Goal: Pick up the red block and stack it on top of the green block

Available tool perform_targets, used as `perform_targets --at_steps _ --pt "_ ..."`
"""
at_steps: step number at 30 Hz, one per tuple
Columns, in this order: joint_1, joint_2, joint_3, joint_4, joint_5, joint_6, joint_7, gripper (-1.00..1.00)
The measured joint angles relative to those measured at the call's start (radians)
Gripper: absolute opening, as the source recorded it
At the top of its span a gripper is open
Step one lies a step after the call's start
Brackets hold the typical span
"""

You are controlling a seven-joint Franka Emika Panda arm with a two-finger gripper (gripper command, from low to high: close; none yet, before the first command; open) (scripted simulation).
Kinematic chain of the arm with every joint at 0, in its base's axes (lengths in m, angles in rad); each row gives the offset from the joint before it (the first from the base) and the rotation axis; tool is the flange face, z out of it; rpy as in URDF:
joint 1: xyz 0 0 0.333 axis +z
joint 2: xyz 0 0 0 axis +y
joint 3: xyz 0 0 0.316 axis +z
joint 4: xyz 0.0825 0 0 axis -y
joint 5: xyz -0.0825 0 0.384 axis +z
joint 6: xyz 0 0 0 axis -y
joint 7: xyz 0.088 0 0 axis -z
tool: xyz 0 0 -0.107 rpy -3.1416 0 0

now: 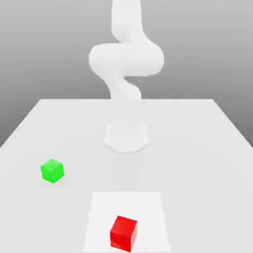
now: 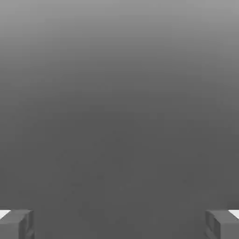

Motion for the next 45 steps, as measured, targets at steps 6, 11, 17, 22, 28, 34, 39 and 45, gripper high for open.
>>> perform_targets --at_steps 6,11,17,22,28,34,39,45 --pt "-0.041 0.224 0.036 -0.045 -0.026 0.088 0.088 0.00" --pt "-0.065 0.406 0.056 -0.081 -0.047 0.159 0.161 0.00" --pt "-0.079 0.623 0.063 -0.124 -0.062 0.244 0.239 0.00" --pt "-0.080 0.802 0.062 -0.161 -0.050 0.316 0.287 0.00" --pt "-0.070 1.018 0.050 -0.163 -0.049 0.455 0.319 0.00" --pt "-0.062 1.078 0.040 -0.154 -0.060 0.505 0.327 -1.00" --pt "-0.067 1.024 0.047 -0.162 -0.049 0.460 0.320 -1.00" --pt "-0.141 0.817 -0.034 -0.267 -0.050 0.356 0.416 -1.00"
